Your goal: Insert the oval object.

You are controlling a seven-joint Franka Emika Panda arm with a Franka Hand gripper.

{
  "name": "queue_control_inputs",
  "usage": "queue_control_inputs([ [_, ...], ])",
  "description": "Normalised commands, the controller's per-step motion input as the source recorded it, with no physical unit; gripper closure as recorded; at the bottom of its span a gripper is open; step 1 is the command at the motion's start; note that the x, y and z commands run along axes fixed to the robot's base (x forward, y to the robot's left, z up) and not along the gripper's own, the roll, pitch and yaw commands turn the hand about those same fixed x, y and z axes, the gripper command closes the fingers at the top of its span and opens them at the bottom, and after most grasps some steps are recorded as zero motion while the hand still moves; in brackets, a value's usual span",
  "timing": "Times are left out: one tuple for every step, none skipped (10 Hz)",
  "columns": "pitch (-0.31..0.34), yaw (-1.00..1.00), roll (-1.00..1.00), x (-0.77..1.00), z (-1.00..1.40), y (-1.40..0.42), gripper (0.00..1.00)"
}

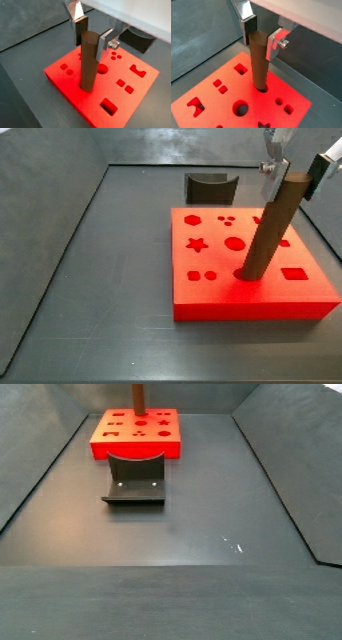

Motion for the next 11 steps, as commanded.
queue_control_inputs([
  [0.000,-0.01,0.00,-0.02,0.00,0.00,1.00],
  [0.000,-0.02,0.00,-0.13,0.00,0.00,1.00],
  [0.000,0.00,0.00,-0.07,0.00,0.00,1.00],
  [-0.010,0.00,0.00,-0.05,0.00,0.00,1.00],
  [-0.003,0.00,0.01,-0.03,-0.01,0.00,1.00],
  [0.000,0.00,0.03,-0.12,-0.07,0.00,1.00],
  [0.000,0.00,0.03,-0.13,-0.07,0.00,1.00],
  [0.000,0.00,0.02,-0.10,-0.06,0.00,1.00],
  [0.000,0.00,0.02,-0.09,-0.07,0.00,1.00],
  [0.000,0.00,0.05,0.00,-0.11,0.00,1.00],
  [0.000,0.00,0.09,0.00,-0.21,0.00,1.00],
])
